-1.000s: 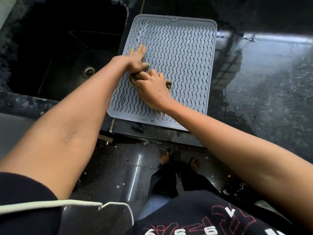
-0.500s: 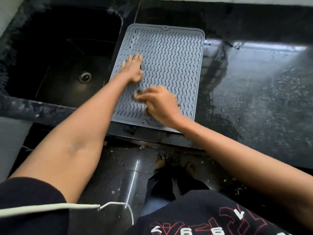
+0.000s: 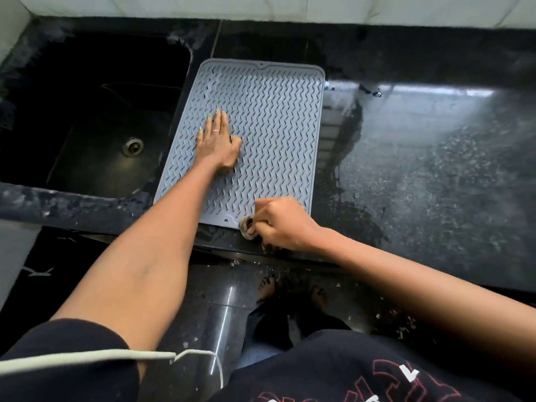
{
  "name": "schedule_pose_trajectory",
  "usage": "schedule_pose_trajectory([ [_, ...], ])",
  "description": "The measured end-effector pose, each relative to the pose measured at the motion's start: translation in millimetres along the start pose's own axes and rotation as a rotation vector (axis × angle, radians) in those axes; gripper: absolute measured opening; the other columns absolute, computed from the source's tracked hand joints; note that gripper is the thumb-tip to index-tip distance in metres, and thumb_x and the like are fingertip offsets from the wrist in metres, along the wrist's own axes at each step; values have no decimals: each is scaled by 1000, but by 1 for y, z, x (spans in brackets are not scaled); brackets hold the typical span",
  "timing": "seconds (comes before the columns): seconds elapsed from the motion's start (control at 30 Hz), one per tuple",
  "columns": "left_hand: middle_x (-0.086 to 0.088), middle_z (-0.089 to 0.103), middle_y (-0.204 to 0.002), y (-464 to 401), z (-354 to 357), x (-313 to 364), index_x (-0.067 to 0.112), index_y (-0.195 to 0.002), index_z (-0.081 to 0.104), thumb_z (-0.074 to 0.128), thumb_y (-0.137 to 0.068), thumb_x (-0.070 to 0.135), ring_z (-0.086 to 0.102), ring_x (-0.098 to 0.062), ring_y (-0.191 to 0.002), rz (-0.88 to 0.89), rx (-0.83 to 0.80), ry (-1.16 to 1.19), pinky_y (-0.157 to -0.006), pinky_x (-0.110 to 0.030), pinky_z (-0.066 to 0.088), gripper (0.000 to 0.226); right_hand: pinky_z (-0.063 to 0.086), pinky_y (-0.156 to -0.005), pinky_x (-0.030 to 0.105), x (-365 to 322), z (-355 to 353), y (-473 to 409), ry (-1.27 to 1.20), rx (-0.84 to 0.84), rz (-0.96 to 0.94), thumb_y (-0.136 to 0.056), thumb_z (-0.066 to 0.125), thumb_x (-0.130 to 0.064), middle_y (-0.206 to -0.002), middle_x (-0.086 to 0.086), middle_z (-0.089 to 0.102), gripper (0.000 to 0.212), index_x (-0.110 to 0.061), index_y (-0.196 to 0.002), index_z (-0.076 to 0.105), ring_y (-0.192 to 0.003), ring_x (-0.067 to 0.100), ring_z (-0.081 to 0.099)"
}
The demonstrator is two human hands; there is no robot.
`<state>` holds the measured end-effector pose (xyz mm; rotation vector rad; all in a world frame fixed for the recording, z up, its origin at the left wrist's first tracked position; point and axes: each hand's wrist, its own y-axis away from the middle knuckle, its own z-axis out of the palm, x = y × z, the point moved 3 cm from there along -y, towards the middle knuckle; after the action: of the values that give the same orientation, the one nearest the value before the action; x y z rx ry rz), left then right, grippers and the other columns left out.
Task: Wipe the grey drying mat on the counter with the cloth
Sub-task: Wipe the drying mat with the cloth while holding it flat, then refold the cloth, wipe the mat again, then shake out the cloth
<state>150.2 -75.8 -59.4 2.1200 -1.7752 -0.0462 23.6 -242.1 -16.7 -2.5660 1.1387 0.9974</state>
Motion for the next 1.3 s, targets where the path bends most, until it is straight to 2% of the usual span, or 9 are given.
schedule_pose_trajectory([
  [0.17,-7,22,-158,17,-22,16,17,-146,34,37,-95,31,12,-24,-148,-127,71,145,-114,-43,-20,53,42,-60,23,30,-46,-3,-475,-93,292,-78,56,-8,-56,-2,65,25,-9,-55,67,-57,2,53],
  [0.23,-4,65,-118,36,-31,32,15,-111,66,39,-93,32,52,-21,-120,-207,219,346,-114,-45,-20,36,40,-67,29,37,-75,-5,-543,90,330,-77,53,-19,-74,21,67,29,7,-72,67,-67,13,52],
  [0.3,2,66,-81,60,-35,49,11,-91,70,41,-94,37,59,-12,-85,-263,193,786,-120,-47,9,39,39,-70,33,40,-100,-7,-555,222,321,-82,51,-22,-85,25,67,32,5,-80,68,-73,19,51],
  [0.37,-3,69,-93,84,-36,67,11,-100,69,39,-95,47,62,-17,-89,-197,-33,1176,-96,-37,45,47,43,-74,30,35,-124,-11,-574,310,271,-87,51,-20,-85,10,70,26,-6,-83,74,-77,13,57],
  [0.5,-10,67,-110,104,-41,93,18,-116,63,43,-96,46,64,-22,-100,-27,-258,1490,-86,-38,54,40,38,-79,7,12,-151,-16,-514,375,137,-83,50,0,-100,-2,60,33,-14,-102,72,-88,-2,53],
  [0.77,6,75,-74,105,-73,79,18,-95,66,59,-90,38,71,-6,-68,-47,4,1414,-56,-21,54,22,54,-73,23,11,-174,-20,-588,466,154,-80,53,4,-108,1,58,48,-23,-120,54,-91,9,58],
  [0.9,0,76,-84,108,-86,76,17,-98,68,59,-89,39,71,-13,-76,-44,0,1413,-65,-28,57,26,54,-79,35,13,-179,-27,-616,376,210,-77,53,2,-101,11,65,42,-23,-110,59,-86,20,62],
  [1.1,-3,76,-93,122,-104,74,14,-110,65,63,-87,38,72,-16,-84,26,-44,1487,-75,-31,59,33,45,-71,26,5,-179,-28,-589,137,187,-82,61,-16,-87,1,63,6,-17,-87,63,-85,16,58],
  [1.3,0,77,-89,128,-105,61,17,-100,70,64,-86,40,73,-12,-80,34,-8,1459,-65,-24,59,27,56,-74,18,0,-165,-25,-581,-32,155,-73,79,-27,-98,1,73,38,-12,-105,66,-90,12,70],
])
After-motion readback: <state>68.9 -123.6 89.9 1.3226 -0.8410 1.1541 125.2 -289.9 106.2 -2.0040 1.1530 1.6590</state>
